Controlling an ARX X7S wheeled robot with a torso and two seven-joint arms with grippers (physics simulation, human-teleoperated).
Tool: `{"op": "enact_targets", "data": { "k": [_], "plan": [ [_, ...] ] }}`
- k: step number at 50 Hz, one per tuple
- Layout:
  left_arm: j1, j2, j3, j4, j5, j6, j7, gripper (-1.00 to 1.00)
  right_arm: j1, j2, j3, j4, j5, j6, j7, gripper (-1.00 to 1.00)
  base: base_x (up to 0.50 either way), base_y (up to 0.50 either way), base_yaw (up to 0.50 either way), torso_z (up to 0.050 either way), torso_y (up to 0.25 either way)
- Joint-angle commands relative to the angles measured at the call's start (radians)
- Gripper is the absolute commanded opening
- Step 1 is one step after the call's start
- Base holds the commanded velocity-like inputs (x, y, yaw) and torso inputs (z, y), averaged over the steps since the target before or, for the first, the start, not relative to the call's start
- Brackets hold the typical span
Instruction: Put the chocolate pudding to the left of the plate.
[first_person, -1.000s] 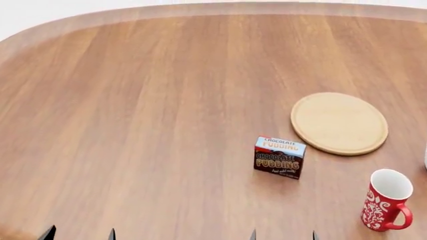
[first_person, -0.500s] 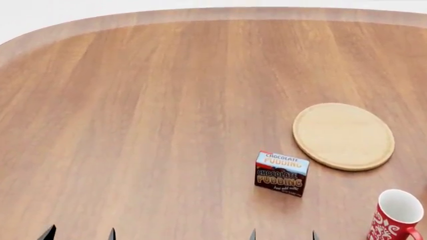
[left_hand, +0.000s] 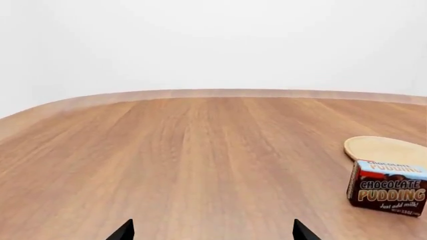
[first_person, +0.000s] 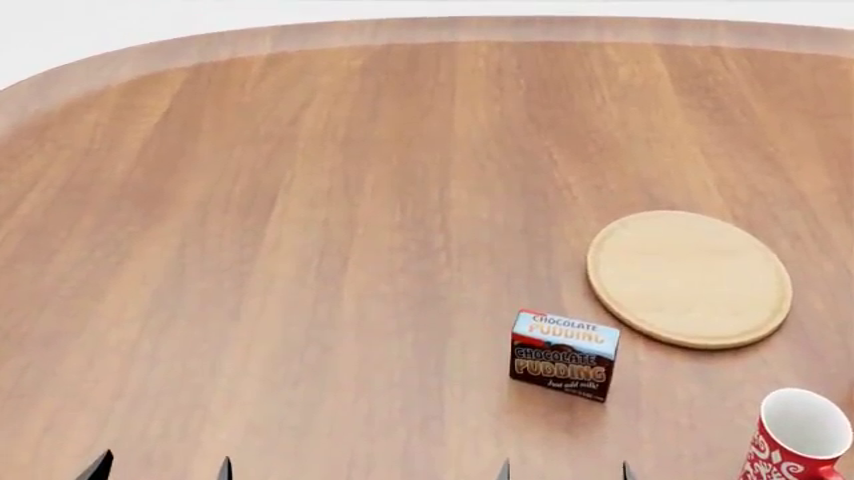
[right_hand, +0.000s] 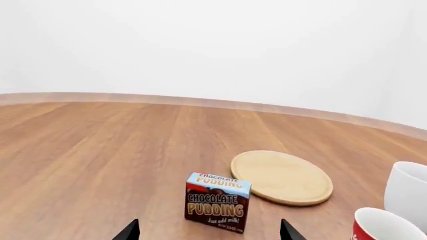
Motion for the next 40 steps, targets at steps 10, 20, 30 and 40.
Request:
{"op": "enact_targets", "data": {
  "k": [10,20,30,40],
  "plan": [
    [-0.001,-0.008,0.011,0.001,-0.007,0.001,-0.01,1.0,0.0,0.009,-0.008,-0.004,0.009,0.003,0.012,1.0,0.04,0.0,0.0,0.0,0.0],
    [-0.005,-0.011,0.016,-0.003,-0.012,0.002,-0.013,1.0,0.003,0.013,-0.014,-0.003,0.012,0.001,0.015,1.0,0.11,0.0,0.0,0.0,0.0],
    [-0.005,-0.016,0.021,0.001,-0.015,0.003,-0.017,1.0,0.007,0.016,-0.018,0.001,0.016,0.005,0.019,1.0,0.11,0.0,0.0,0.0,0.0],
    [-0.006,-0.018,0.026,-0.007,-0.016,0.011,-0.022,1.0,0.007,0.02,-0.023,0.001,0.021,0.004,0.023,1.0,0.11,0.0,0.0,0.0,0.0]
  ]
}}
